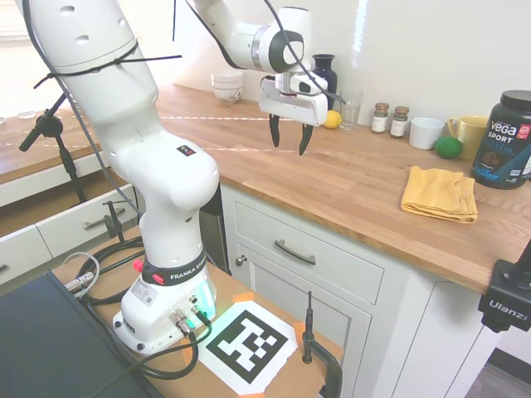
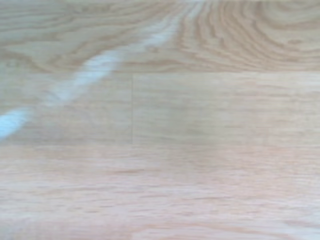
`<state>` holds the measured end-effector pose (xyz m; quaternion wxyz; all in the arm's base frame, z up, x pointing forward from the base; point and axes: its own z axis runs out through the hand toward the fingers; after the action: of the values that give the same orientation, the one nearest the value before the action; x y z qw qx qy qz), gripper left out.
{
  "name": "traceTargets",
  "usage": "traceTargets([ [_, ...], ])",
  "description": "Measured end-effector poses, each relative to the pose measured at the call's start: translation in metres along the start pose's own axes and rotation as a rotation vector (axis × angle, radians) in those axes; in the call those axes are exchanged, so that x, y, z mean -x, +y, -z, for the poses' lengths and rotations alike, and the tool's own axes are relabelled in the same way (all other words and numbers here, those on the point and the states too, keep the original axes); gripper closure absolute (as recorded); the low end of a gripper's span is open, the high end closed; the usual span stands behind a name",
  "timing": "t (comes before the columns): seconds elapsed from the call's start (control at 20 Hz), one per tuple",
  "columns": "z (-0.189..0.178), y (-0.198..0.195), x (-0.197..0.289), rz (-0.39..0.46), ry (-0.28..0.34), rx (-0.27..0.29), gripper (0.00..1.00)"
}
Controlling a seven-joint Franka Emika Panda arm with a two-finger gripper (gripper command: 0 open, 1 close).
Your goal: Wipe the counter
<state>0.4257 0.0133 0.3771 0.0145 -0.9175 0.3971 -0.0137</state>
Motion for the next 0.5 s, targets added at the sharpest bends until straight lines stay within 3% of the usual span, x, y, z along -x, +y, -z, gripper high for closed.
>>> traceTargets([
  [0.5, 0.006, 0.007, -0.015, -0.043, 0.008, -0.015, 0.0],
])
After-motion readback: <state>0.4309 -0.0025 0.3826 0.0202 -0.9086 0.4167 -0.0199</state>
